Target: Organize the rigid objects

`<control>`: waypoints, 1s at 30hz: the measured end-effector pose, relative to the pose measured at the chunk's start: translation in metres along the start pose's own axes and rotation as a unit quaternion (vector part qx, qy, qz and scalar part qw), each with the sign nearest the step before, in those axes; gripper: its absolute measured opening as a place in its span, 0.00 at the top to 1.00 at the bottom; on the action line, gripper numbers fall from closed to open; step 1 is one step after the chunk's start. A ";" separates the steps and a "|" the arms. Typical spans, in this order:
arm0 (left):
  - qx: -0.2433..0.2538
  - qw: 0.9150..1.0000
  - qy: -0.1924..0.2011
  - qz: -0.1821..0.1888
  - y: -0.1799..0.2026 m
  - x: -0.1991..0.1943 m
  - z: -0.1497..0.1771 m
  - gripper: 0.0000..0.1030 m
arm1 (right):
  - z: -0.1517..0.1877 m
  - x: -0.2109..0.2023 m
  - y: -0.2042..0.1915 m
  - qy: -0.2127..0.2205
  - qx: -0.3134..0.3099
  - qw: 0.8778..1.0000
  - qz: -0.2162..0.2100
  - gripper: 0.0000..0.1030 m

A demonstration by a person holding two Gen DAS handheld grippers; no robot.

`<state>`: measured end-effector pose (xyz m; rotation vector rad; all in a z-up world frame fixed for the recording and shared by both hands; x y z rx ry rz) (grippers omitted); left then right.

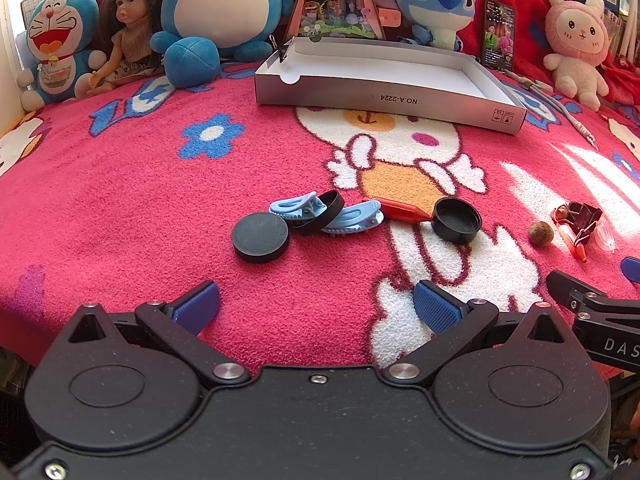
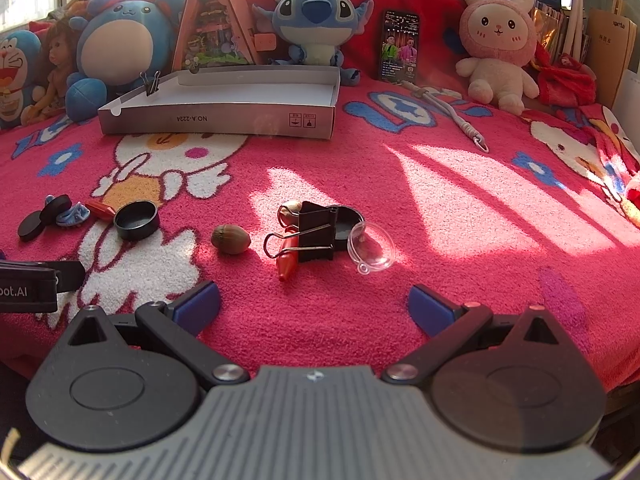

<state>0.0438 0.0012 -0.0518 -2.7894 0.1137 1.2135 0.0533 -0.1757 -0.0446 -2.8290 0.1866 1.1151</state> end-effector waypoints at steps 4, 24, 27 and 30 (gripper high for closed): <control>0.007 1.000 0.015 0.009 -0.004 0.002 0.002 0.00 | 0.001 -0.004 0.001 0.008 -0.002 1.000 -0.005 0.00; -0.027 0.996 0.079 -0.033 -0.039 -0.016 -0.007 0.62 | -0.007 -0.023 -0.008 0.070 -0.022 0.996 -0.055 0.52; -0.014 0.996 0.081 -0.036 -0.040 -0.014 -0.007 0.62 | -0.006 -0.018 -0.008 0.053 -0.016 0.996 -0.064 0.69; -0.012 0.996 0.079 -0.031 -0.039 -0.011 -0.009 0.62 | -0.006 -0.016 -0.009 0.051 -0.018 0.996 -0.064 0.72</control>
Point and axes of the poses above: each gripper's, at about its wrist camera, not at the fingertips, and x roughly the way its jaws point, y to its right, z to its underside, the point moved 7 cm from there along x, roughly the way its jaws point, and after that the axes turned 5 degrees about x, right-handed, at the moved point
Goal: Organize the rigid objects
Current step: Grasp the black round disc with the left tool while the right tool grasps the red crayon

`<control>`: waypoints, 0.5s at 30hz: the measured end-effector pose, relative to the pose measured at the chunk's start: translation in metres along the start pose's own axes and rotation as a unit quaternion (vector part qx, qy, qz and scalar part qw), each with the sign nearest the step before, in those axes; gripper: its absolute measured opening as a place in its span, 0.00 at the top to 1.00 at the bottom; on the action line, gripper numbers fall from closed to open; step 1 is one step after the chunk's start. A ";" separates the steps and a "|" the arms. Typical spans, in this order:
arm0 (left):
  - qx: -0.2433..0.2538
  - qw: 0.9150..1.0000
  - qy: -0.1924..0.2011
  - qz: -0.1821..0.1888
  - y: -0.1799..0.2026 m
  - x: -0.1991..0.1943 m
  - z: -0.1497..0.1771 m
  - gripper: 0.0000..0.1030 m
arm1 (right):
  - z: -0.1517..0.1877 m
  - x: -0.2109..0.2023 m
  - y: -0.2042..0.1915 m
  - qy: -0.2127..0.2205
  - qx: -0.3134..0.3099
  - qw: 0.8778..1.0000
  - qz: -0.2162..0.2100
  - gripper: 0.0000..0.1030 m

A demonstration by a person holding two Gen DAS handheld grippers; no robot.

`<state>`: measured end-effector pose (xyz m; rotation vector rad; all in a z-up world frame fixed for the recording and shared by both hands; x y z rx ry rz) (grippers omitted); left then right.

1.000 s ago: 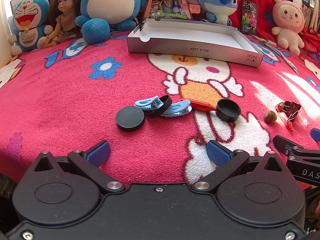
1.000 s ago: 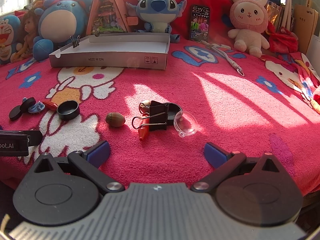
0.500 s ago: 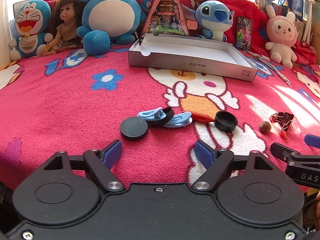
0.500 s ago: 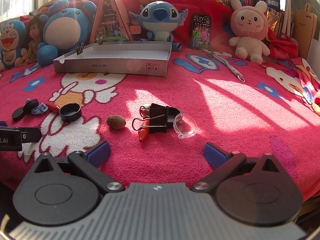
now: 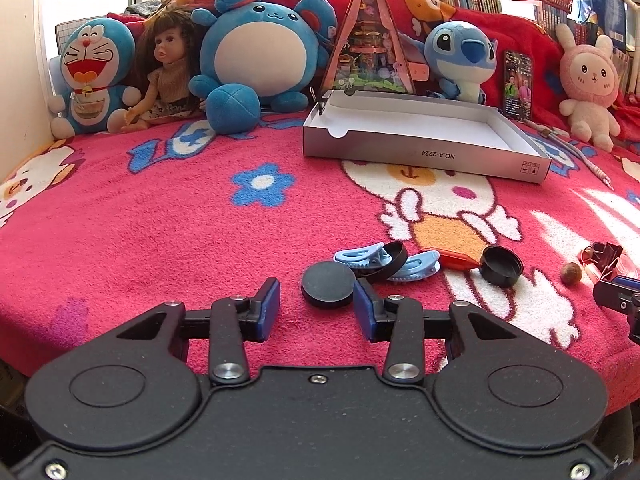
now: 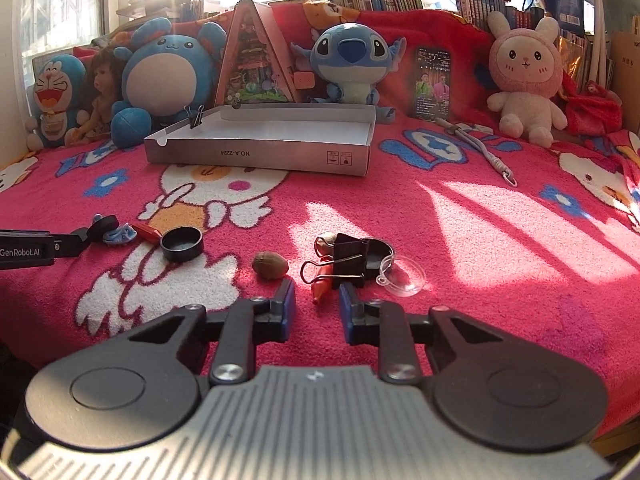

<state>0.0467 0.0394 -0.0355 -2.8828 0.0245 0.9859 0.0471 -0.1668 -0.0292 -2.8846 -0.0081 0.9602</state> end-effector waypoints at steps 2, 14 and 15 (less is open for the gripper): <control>0.002 1.000 -0.002 0.001 0.002 0.004 0.000 0.62 | -0.001 0.002 0.000 0.002 -0.006 1.000 0.004 0.72; -0.011 1.000 0.005 0.017 0.007 0.013 -0.007 0.71 | -0.015 0.016 0.014 -0.015 0.023 1.000 -0.004 0.87; -0.010 1.000 0.007 0.017 0.008 0.012 -0.007 0.71 | -0.015 0.015 0.011 -0.017 0.024 0.999 -0.014 0.87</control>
Point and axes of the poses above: each gripper's, at about its wrist camera, not at the fingertips, and x roughly the way its jaws point, y to its right, z to its underside, the point moved 7 cm from there along x, roughly the way its jaws point, and after that the axes turned 5 degrees about x, right-handed, at the moved point
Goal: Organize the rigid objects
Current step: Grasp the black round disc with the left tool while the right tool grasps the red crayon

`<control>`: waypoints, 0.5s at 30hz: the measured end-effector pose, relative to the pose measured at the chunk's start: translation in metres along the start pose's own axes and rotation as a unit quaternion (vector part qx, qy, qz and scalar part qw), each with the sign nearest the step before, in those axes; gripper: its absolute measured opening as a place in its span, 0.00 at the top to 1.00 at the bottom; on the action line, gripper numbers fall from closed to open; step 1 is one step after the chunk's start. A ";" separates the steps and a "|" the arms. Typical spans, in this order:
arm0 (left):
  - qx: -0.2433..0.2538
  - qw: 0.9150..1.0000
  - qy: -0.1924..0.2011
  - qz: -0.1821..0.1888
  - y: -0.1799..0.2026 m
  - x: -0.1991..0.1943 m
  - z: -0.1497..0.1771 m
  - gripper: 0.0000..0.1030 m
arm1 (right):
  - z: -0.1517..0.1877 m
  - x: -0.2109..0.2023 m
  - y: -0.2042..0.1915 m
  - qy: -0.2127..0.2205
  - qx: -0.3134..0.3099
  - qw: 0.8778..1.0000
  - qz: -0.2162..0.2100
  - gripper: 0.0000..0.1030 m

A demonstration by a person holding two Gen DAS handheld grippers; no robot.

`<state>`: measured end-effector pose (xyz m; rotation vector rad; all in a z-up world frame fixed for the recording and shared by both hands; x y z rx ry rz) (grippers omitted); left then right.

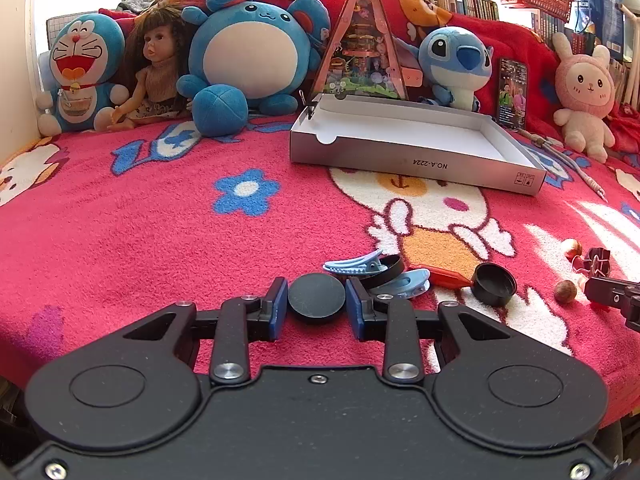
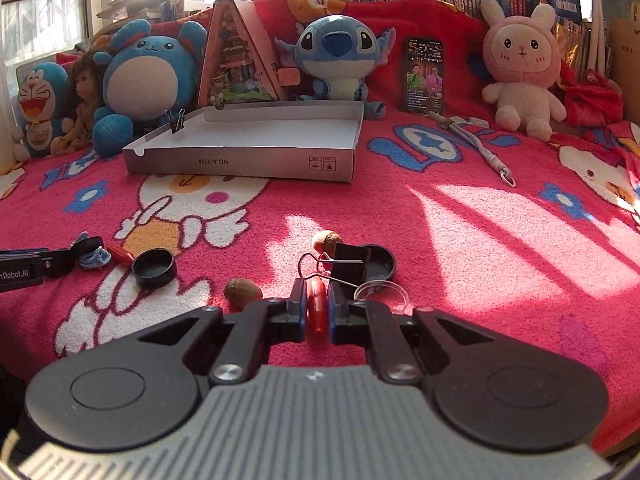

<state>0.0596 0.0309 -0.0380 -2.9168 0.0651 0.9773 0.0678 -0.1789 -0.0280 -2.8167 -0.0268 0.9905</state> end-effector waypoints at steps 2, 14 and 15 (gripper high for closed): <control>0.005 1.000 0.004 0.000 0.002 -0.003 0.000 0.71 | 0.003 -0.003 -0.009 -0.006 -0.006 1.000 -0.021 0.87; 0.026 0.998 0.029 0.040 0.028 -0.027 -0.005 0.71 | 0.003 -0.010 -0.046 0.008 -0.041 0.997 -0.061 0.87; 0.025 0.998 0.030 0.041 0.028 -0.028 -0.007 0.71 | 0.001 -0.010 -0.046 0.010 -0.040 0.997 -0.061 0.87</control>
Point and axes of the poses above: each gripper's, at about its wrist camera, not at the fingertips, and x roughly the way its jaws point, y to its right, z to its underside, the point moved 7 cm from there along x, roughly the way its jaws point, and after that the axes turned 5 degrees about x, right-handed, at the moved point
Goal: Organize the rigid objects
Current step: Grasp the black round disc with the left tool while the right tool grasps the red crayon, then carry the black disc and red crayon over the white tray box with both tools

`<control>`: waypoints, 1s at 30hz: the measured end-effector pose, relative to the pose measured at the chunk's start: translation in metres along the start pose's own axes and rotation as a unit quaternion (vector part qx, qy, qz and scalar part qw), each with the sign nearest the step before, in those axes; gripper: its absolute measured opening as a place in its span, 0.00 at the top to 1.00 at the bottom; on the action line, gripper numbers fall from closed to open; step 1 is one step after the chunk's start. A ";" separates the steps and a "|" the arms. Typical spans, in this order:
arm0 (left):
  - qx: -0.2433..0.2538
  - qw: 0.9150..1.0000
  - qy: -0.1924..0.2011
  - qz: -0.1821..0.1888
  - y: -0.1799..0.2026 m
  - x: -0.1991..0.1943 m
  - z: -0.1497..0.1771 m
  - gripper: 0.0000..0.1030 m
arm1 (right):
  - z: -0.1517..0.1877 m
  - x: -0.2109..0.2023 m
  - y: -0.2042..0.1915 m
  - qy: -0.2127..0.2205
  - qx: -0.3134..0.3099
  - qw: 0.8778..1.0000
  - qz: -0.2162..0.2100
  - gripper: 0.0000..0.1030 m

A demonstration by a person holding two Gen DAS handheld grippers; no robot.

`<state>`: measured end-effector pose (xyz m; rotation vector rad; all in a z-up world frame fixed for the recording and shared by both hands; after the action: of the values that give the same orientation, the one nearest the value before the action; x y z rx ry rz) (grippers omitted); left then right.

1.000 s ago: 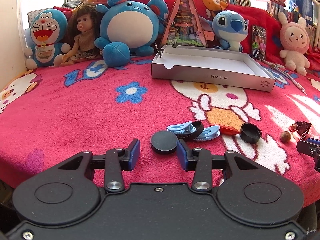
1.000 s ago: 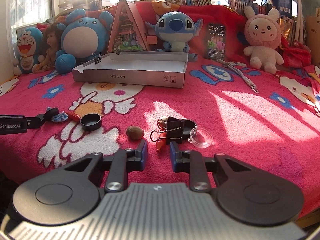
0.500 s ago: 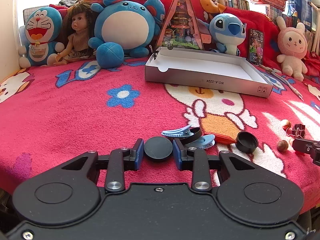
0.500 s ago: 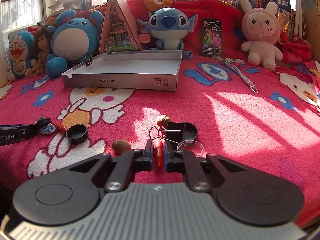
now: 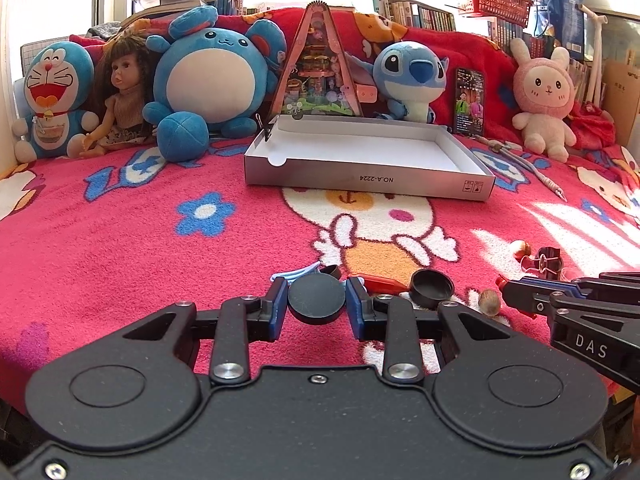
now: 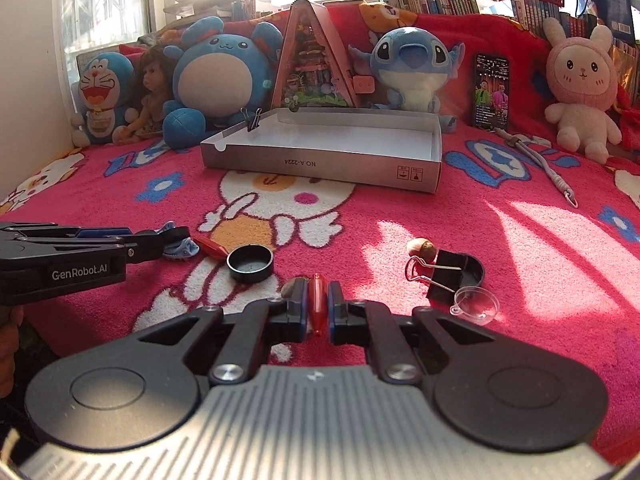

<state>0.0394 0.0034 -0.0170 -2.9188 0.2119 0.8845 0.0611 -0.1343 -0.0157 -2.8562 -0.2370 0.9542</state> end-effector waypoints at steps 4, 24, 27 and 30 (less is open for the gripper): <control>-0.002 1.000 0.007 0.003 -0.002 -0.001 -0.008 0.71 | -0.008 0.000 0.005 0.011 0.003 1.000 0.007 0.87; -0.030 0.998 0.014 0.055 -0.014 0.068 -0.100 0.71 | -0.086 0.045 0.063 0.008 0.133 0.991 -0.005 0.87; -0.031 0.998 0.008 0.061 -0.015 0.089 -0.118 0.71 | -0.102 0.061 0.075 -0.002 0.159 0.987 -0.009 0.88; -0.031 0.997 0.004 0.066 -0.014 0.110 -0.134 0.71 | -0.115 0.075 0.085 -0.009 0.181 0.983 -0.013 0.88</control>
<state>0.2055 -0.0104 0.0331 -2.9947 0.3873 0.9145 0.1998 -0.2115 0.0178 -2.5088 -0.0909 0.9111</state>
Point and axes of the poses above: each gripper's, at about its wrist camera, not at the fingertips, and x roughly the way its jaws point, y to its right, z to its underside, the point moved 7 cm from there along x, roughly the way its jaws point, and after that the axes turned 5 degrees about x, right-handed, at the moved point
